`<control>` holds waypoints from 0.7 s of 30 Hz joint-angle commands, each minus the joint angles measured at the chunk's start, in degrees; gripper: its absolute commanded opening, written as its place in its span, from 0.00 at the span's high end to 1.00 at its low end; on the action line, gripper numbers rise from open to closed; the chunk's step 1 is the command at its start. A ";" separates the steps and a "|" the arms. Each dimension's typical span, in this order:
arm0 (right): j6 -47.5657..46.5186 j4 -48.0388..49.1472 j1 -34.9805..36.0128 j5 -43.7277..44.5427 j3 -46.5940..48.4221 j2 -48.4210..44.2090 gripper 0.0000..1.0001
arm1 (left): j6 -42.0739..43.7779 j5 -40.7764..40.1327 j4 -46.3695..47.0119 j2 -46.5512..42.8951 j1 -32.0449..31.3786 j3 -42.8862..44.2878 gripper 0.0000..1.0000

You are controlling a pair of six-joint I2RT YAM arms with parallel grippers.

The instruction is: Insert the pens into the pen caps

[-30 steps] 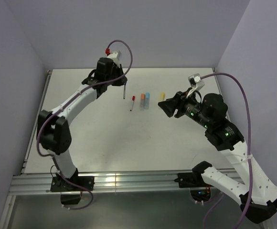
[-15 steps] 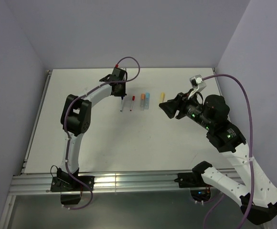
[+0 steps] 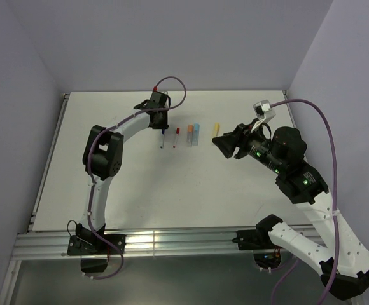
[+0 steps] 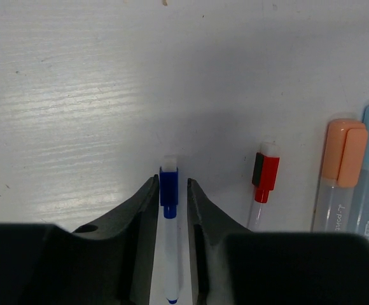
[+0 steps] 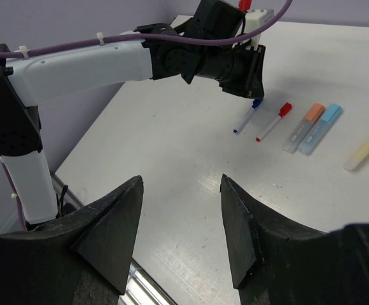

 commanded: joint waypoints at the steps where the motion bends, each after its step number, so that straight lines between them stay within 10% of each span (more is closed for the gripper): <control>1: -0.53 0.59 -0.30 1.17 0.97 -0.94 0.40 | -0.83 -0.82 1.04 0.72 -0.35 1.88 0.70; 21: -1.06 0.59 -0.30 3.28 1.06 0.82 0.37 | -0.66 -2.05 -0.62 -19.47 -0.43 2.14 0.58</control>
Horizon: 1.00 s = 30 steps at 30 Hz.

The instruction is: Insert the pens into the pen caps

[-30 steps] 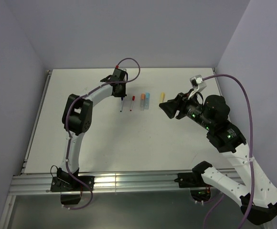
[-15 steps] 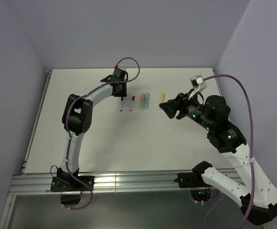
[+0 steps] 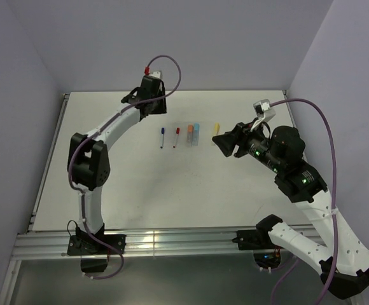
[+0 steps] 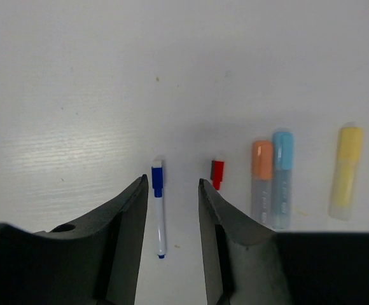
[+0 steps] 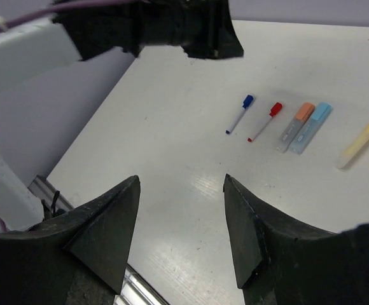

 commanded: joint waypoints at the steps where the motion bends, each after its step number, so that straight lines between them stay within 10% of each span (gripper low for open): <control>1: -1.00 0.57 -0.30 1.75 1.06 0.42 0.37 | -0.57 -0.14 -1.19 -9.96 -0.28 1.90 0.57; 11: -0.91 -0.14 -0.38 6.59 1.41 0.69 0.04 | -0.22 1.26 -2.35 -35.34 -0.28 -17.06 0.54; 30: -0.99 1.44 -0.38 9.75 -0.69 1.74 0.00 | 0.66 7.94 8.82 -54.45 -0.37 -36.33 0.51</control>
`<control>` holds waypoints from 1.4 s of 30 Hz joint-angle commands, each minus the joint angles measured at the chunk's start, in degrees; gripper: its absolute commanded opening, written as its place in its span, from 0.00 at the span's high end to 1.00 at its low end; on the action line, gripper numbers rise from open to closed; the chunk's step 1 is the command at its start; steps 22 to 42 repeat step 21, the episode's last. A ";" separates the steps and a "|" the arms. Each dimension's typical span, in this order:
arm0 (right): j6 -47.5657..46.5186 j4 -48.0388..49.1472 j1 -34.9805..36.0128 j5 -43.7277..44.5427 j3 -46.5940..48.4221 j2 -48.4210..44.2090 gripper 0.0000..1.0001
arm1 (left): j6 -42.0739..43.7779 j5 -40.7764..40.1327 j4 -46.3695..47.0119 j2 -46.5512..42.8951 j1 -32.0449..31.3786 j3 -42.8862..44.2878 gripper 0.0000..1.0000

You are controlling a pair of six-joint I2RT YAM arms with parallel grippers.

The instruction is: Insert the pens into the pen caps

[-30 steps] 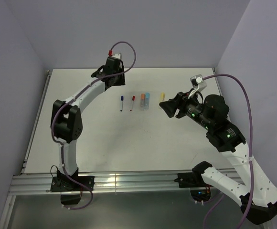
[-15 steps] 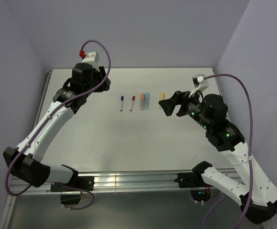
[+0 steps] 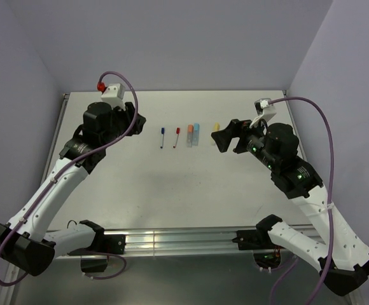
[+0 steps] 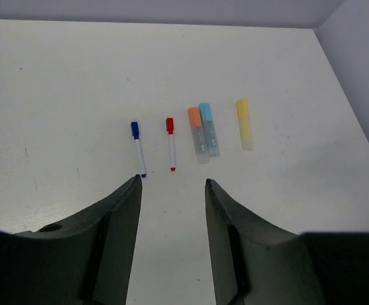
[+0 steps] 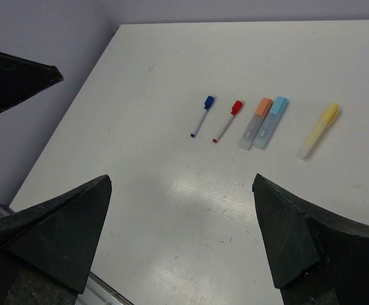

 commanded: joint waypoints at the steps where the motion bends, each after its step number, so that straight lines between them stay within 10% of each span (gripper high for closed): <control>1: -0.82 2.28 -0.32 1.16 -0.59 -0.64 0.00 | 0.36 1.80 3.60 -1.05 -0.24 -0.31 0.51; 42: -1.53 3.07 -0.32 0.55 -1.73 -1.96 0.00 | 0.71 2.59 3.42 -1.32 -0.24 -0.58 0.50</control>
